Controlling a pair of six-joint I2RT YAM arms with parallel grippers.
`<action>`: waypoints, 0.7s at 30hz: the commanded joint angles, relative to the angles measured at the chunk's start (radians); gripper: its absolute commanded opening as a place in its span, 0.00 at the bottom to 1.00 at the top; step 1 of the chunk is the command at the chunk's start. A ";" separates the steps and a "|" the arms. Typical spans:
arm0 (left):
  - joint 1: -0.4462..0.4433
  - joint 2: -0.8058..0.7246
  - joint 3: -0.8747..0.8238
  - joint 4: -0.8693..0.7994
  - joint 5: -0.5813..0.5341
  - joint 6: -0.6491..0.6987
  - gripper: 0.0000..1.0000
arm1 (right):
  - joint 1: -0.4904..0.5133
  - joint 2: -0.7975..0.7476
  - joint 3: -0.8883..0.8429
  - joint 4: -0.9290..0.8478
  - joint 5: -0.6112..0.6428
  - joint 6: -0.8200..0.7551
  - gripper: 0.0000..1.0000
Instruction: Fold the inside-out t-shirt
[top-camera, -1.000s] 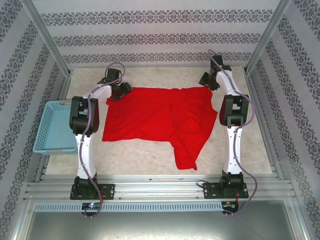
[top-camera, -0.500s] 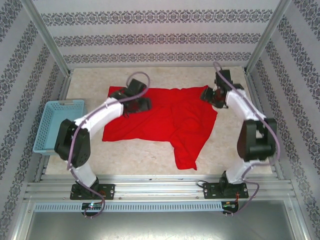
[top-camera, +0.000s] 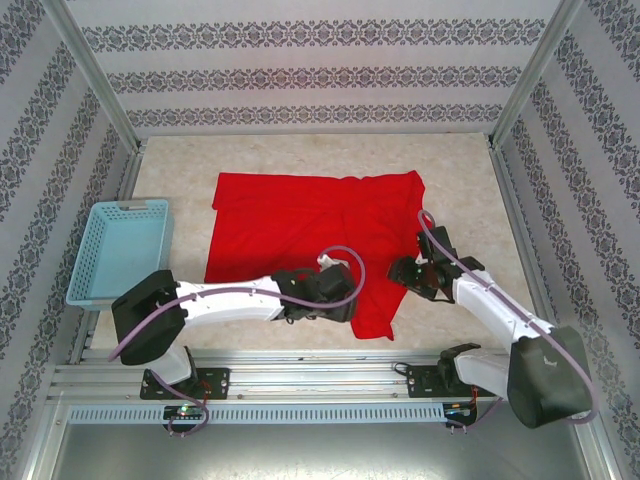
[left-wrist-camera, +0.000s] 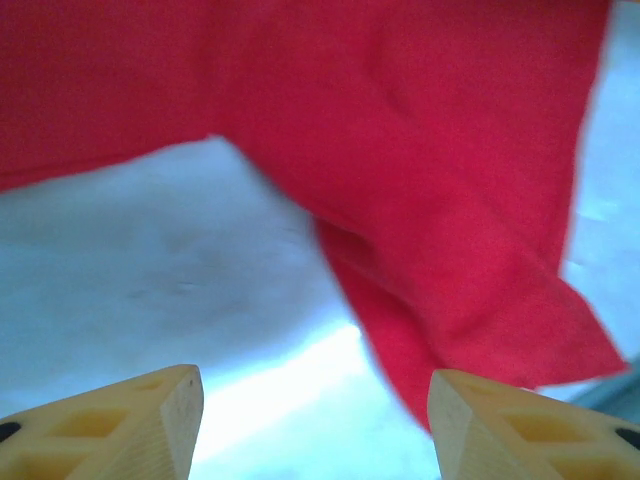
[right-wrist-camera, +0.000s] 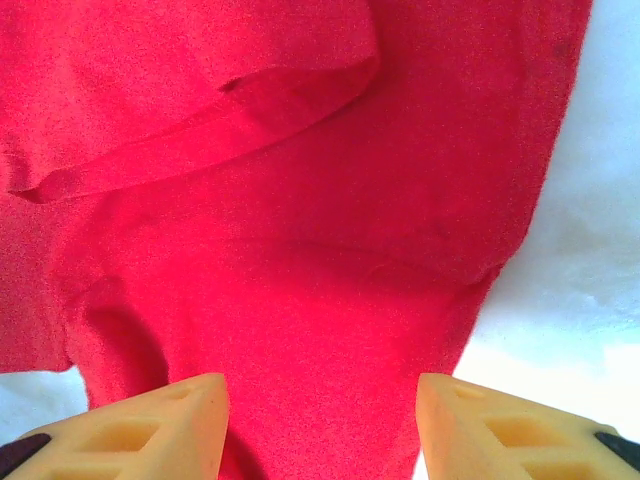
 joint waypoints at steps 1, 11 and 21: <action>-0.055 0.040 0.003 0.103 -0.029 -0.044 0.58 | 0.031 -0.031 -0.024 0.044 0.027 0.042 0.53; -0.106 0.161 0.045 0.224 0.039 -0.072 0.49 | 0.058 -0.033 -0.048 0.062 0.034 0.038 0.53; -0.096 0.214 0.079 0.208 0.016 -0.093 0.43 | 0.071 -0.043 -0.075 0.079 0.052 0.028 0.53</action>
